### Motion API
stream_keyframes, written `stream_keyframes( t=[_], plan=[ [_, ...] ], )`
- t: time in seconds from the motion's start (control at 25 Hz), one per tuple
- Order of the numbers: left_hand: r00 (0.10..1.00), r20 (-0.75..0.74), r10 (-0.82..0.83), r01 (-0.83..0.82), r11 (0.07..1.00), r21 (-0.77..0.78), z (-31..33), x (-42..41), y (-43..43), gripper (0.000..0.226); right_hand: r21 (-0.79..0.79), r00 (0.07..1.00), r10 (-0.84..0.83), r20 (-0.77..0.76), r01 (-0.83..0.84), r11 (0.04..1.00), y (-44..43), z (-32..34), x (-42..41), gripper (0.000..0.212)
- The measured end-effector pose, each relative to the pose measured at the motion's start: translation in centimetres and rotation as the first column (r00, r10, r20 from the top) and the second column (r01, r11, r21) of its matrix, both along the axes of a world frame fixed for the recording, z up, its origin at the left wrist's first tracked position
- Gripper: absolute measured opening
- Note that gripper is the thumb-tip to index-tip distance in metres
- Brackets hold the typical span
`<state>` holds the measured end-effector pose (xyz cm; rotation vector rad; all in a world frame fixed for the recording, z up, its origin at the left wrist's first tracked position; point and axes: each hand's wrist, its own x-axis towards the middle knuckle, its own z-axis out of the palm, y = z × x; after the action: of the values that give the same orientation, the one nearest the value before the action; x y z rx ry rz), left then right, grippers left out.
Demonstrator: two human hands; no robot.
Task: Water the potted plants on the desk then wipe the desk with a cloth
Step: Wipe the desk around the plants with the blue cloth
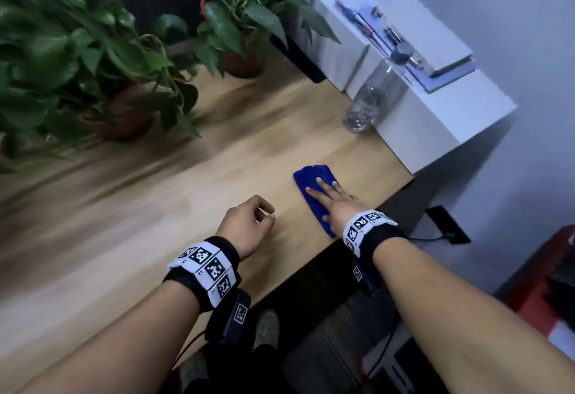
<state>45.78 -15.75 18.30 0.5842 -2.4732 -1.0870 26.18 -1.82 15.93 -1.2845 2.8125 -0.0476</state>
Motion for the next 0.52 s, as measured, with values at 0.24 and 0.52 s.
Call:
stream_keyframes(
  t=[0.24, 0.52],
  plan=[
    [0.990, -0.136, 0.034, -0.058, 0.983, -0.175, 9.2, 2.9, -4.8, 0.008, -0.169, 0.976, -0.002, -0.216, -0.035, 0.985, -3.8, 16.0, -3.0, 0.085],
    [0.963, -0.268, -0.003, -0.074, 0.958, -0.276, 17.4, 3.0, -5.7, 0.007, -0.383, 0.948, -0.043, -0.314, -0.085, 0.920, -5.0, 27.9, -3.8, 0.089]
  ],
)
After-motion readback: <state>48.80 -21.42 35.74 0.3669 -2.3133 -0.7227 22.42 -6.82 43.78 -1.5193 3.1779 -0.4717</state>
